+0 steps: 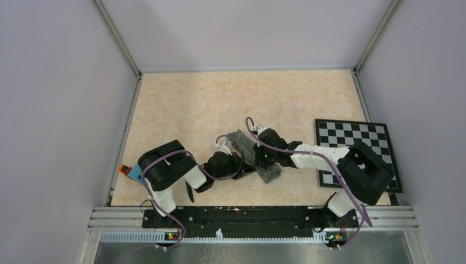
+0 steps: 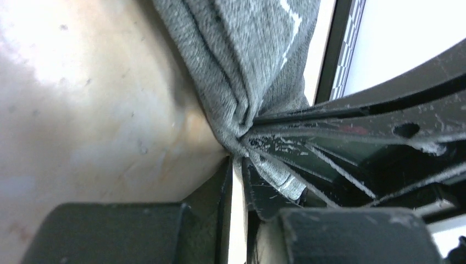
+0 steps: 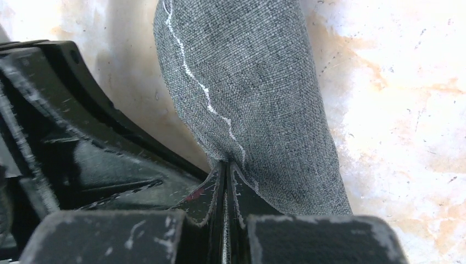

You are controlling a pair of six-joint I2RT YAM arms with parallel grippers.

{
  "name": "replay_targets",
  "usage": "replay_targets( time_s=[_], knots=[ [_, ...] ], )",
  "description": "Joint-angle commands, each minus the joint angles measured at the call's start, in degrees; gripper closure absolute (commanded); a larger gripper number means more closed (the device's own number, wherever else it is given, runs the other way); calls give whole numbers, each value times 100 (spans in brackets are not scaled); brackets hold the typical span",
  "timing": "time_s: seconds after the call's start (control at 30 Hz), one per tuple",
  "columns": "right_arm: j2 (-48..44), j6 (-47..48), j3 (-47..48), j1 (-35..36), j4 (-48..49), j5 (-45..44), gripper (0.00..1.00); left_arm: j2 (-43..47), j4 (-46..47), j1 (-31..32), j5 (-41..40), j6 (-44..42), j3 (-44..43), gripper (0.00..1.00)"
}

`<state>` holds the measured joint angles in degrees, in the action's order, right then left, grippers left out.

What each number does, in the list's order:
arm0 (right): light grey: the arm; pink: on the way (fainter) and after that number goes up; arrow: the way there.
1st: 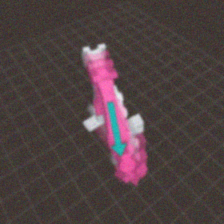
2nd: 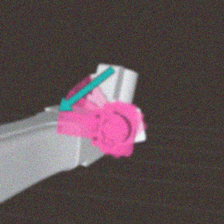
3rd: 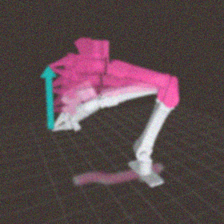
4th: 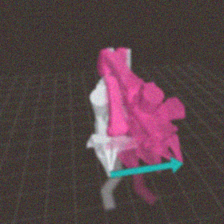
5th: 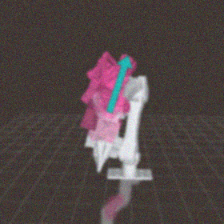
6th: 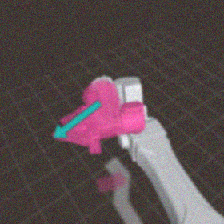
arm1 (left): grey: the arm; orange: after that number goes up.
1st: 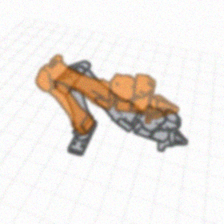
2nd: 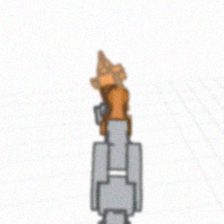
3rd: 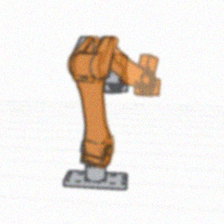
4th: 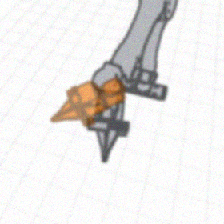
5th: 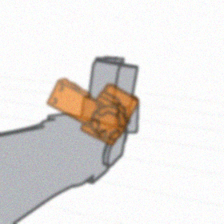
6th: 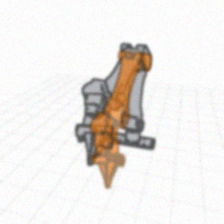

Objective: Fold the napkin into a case and place the utensils inside
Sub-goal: Smooth out the smaller rectangle-folded napkin at the center of the board.

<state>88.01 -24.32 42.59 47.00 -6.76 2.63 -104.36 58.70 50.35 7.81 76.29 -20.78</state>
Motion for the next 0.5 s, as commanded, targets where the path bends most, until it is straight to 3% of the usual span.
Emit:
replay_targets(
  time_s=[0.0, 0.1, 0.23, 0.33, 0.47],
  knots=[
    [141, -52, -95, -62, 402, 197, 100, 503, -331, 6, -275, -432, 448, 79],
    [127, -36, -116, -109, 416, 235, 100, 1272, -743, -203, -261, -737, 765, 66],
    [97, -17, -167, -147, 467, 320, 100, 2714, -2379, -619, -262, -1312, 598, 65],
    [91, -16, -188, -155, 503, 336, 100, 3466, -3544, -937, -410, -1905, 56, 77],
    [103, 4, -203, -165, 544, 354, 100, 3364, -3794, -1482, -2, -2169, -540, 93]
  ],
)
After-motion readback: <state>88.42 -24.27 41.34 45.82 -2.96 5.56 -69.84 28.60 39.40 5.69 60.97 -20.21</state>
